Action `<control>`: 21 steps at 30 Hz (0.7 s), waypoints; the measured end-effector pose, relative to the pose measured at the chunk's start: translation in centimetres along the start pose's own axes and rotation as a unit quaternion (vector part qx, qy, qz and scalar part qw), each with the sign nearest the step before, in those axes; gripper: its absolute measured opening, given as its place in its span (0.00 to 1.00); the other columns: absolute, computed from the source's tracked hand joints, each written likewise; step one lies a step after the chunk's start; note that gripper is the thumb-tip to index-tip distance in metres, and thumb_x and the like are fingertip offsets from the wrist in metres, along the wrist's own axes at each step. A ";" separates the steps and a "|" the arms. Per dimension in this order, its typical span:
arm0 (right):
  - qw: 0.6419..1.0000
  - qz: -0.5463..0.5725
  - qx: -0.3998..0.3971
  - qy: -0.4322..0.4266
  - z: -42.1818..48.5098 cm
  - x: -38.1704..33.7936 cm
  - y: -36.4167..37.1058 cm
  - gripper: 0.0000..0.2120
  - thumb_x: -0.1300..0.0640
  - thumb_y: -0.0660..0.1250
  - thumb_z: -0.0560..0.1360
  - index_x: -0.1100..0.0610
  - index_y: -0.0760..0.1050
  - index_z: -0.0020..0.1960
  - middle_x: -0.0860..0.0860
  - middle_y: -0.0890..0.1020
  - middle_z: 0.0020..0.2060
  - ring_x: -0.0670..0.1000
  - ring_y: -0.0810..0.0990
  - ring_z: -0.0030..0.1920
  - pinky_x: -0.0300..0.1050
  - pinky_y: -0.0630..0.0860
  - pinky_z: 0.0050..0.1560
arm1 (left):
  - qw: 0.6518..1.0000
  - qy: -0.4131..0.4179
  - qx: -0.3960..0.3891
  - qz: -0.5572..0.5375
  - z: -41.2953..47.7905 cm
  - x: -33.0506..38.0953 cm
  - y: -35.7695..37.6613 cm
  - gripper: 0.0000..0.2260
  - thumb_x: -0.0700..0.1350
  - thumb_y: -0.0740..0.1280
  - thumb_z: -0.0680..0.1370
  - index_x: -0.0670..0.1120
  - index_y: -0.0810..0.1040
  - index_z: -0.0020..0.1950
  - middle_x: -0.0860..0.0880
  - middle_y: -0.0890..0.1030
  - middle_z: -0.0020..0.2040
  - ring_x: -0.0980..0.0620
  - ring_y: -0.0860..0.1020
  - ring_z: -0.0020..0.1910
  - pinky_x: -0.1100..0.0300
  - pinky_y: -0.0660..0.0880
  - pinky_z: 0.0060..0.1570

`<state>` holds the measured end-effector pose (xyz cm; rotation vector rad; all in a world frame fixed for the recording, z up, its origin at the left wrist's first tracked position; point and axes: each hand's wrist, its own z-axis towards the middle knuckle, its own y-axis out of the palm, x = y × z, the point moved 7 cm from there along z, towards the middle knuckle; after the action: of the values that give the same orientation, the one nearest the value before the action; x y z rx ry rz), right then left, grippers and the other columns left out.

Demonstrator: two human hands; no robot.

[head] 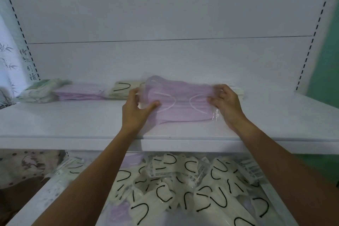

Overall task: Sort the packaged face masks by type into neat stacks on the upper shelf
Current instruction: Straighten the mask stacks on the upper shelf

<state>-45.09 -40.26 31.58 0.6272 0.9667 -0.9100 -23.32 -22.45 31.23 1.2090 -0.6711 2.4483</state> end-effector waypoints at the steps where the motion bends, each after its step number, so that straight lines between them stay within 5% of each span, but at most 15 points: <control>1: 1.000 -0.005 -0.022 0.013 0.1 0.3 0.3 0.18 0.71 0.70 0.70 0.51 0.73 0.51 0.51 0.78 0.47 0.51 0.77 0.50 0.42 0.76 0.51 | 1.000 -0.008 -0.011 0.003 0.0 0.0 0.1 0.24 0.53 0.75 0.68 0.45 0.71 0.57 0.52 0.75 0.49 0.52 0.74 0.49 0.61 0.71 0.47; 4: 0.992 -0.043 -0.095 0.069 0.0 1.7 1.3 0.30 0.64 0.74 0.68 0.44 0.68 0.63 0.52 0.70 0.62 0.50 0.71 0.63 0.46 0.72 0.62 | 0.992 -0.077 -0.093 -0.043 0.3 -1.3 1.1 0.30 0.63 0.77 0.60 0.49 0.75 0.53 0.51 0.80 0.49 0.50 0.79 0.50 0.51 0.77 0.51; 6: 0.993 -0.066 -0.084 0.057 0.0 1.7 1.2 0.28 0.67 0.74 0.67 0.47 0.70 0.60 0.52 0.74 0.58 0.52 0.73 0.60 0.46 0.73 0.57 | 0.991 -0.077 -0.092 -0.061 0.0 -1.1 1.1 0.30 0.64 0.76 0.58 0.52 0.73 0.52 0.51 0.78 0.49 0.49 0.78 0.49 0.49 0.76 0.53; 9: 0.997 -0.057 -0.043 0.000 0.0 0.6 0.6 0.22 0.72 0.73 0.66 0.50 0.74 0.50 0.49 0.79 0.46 0.52 0.78 0.49 0.45 0.75 0.49 | 0.996 -0.032 -0.041 -0.071 -0.2 0.0 0.2 0.36 0.53 0.75 0.68 0.51 0.61 0.71 0.55 0.67 0.63 0.55 0.68 0.60 0.62 0.67 0.59; 11: 0.998 -0.053 -0.024 -0.015 0.1 0.2 0.3 0.22 0.72 0.73 0.66 0.52 0.74 0.53 0.48 0.78 0.47 0.51 0.77 0.51 0.41 0.75 0.50 | 0.997 0.008 -0.019 -0.077 -0.4 0.8 -0.3 0.39 0.47 0.72 0.71 0.52 0.51 0.75 0.60 0.59 0.65 0.60 0.62 0.62 0.72 0.63 0.56; 15: 0.996 -0.054 -0.066 0.011 -0.1 0.4 1.0 0.30 0.67 0.76 0.65 0.49 0.70 0.62 0.45 0.74 0.57 0.48 0.72 0.60 0.44 0.72 0.59 | 0.996 0.054 0.010 -0.069 -0.8 1.8 -0.5 0.41 0.45 0.73 0.71 0.52 0.50 0.75 0.69 0.57 0.62 0.62 0.63 0.61 0.85 0.61 0.47; 18: 0.994 -0.053 -0.089 0.036 -0.2 0.9 1.3 0.35 0.68 0.75 0.65 0.47 0.67 0.66 0.47 0.71 0.60 0.47 0.72 0.59 0.45 0.73 0.60 | 0.997 0.058 0.009 -0.050 -0.9 2.0 -0.4 0.40 0.46 0.73 0.71 0.53 0.52 0.75 0.75 0.58 0.57 0.63 0.64 0.61 0.80 0.62 0.51; 21: 0.996 -0.048 -0.065 0.042 -0.1 1.1 0.8 0.34 0.69 0.74 0.66 0.47 0.68 0.65 0.54 0.76 0.55 0.51 0.77 0.52 0.49 0.76 0.56 | 0.998 0.060 0.025 -0.019 -1.0 1.8 -0.6 0.39 0.49 0.74 0.70 0.54 0.55 0.74 0.67 0.65 0.60 0.57 0.69 0.58 0.70 0.65 0.53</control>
<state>-44.12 -40.15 30.55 0.5154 1.1302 -0.9027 -24.80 -21.26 32.33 1.0727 -0.5506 2.4960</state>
